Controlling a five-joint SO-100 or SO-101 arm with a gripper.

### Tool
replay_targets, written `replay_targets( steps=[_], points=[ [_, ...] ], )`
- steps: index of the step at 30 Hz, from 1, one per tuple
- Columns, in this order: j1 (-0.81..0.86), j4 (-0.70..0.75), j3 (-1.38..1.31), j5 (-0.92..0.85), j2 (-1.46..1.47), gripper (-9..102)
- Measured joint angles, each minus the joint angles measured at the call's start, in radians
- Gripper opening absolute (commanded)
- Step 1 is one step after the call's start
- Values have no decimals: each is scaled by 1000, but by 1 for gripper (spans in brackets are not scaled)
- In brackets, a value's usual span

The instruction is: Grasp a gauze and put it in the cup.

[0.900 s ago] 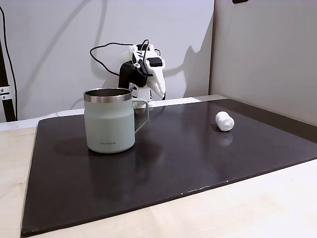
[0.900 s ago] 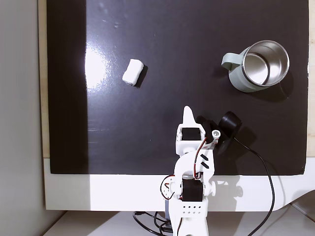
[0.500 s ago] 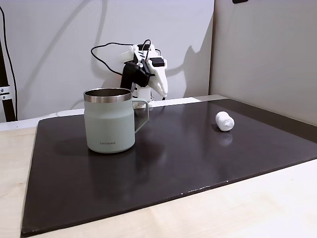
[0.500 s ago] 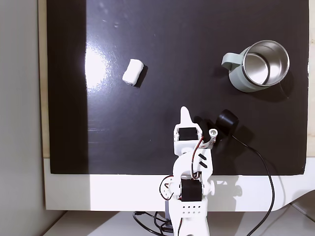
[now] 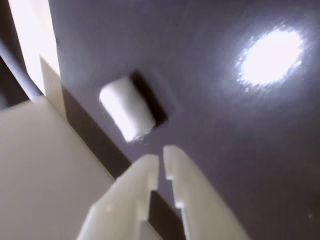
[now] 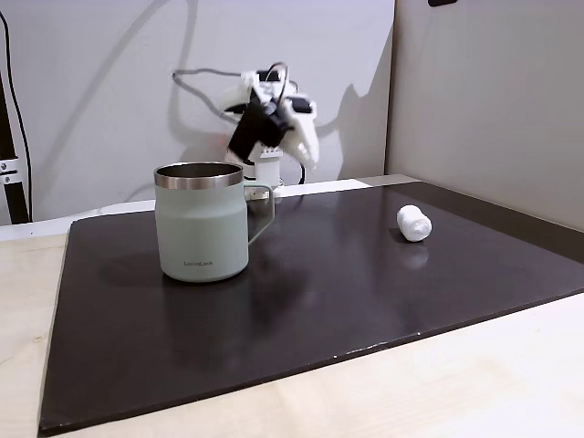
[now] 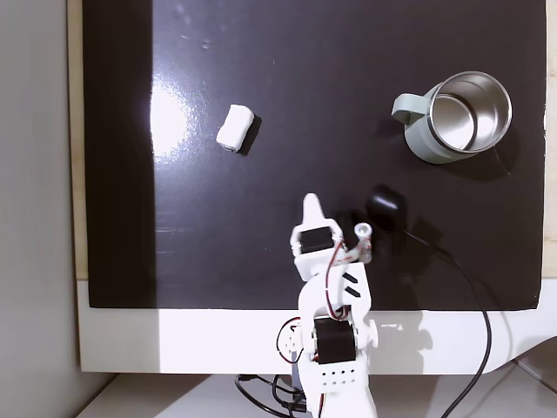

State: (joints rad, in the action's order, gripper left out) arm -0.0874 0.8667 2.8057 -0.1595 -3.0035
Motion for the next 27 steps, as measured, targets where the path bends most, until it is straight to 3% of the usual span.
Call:
replay_targets(
  steps=[6, 11, 19, 27],
  points=[
    [-60, 120, -425, -38, 408, 0],
    [-86, 245, -798, -204, 726, 1],
    [-124, 466, -1193, -371, 1121, 28],
    [-173, 706, -1597, -488, 1543, 33]
  ],
)
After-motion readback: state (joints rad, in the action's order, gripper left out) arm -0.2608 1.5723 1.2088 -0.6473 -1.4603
